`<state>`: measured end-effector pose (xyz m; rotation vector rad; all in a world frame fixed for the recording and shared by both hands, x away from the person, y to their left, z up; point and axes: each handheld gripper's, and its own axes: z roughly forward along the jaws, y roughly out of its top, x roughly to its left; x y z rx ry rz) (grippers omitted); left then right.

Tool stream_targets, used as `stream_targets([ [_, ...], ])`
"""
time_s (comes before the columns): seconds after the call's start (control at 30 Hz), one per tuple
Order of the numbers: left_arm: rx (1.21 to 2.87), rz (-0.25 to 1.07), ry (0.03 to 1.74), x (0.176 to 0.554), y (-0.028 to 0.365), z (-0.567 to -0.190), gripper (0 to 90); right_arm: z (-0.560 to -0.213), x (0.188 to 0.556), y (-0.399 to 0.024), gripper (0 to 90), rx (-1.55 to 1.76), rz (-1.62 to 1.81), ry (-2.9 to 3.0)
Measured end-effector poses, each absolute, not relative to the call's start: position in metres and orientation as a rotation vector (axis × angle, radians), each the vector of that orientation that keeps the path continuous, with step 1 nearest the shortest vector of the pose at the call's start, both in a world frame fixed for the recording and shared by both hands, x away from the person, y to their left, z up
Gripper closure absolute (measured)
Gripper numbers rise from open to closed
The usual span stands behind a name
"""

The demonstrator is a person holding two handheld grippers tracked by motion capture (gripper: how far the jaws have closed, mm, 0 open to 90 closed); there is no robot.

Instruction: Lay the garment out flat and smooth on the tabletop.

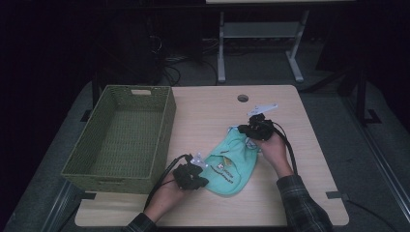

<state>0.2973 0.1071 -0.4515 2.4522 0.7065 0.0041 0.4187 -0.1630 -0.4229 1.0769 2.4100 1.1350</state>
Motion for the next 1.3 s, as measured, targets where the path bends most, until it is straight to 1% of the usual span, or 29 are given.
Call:
stream_targets([
  [0.03,2.464,0.007,0.698,0.298,0.108,-0.451,89.4,-0.422,0.415,-0.166,89.8,1.071,1.131,2.419],
  [0.43,2.475,0.009,0.701,0.298,0.107,-0.45,89.5,-0.422,0.377,-0.184,90.0,1.021,1.142,2.461],
  [0.67,2.471,0.007,0.694,0.297,0.107,-0.451,89.5,-0.432,0.352,-0.196,90.0,1.026,1.116,2.479],
  [0.97,2.48,0.002,0.685,0.299,0.108,-0.45,89.6,-0.443,0.331,-0.199,90.0,1.035,1.087,2.518],
  [1.3,2.48,0.001,0.686,0.299,0.108,-0.45,89.6,-0.457,0.314,-0.189,89.9,1.02,1.07,2.563],
])
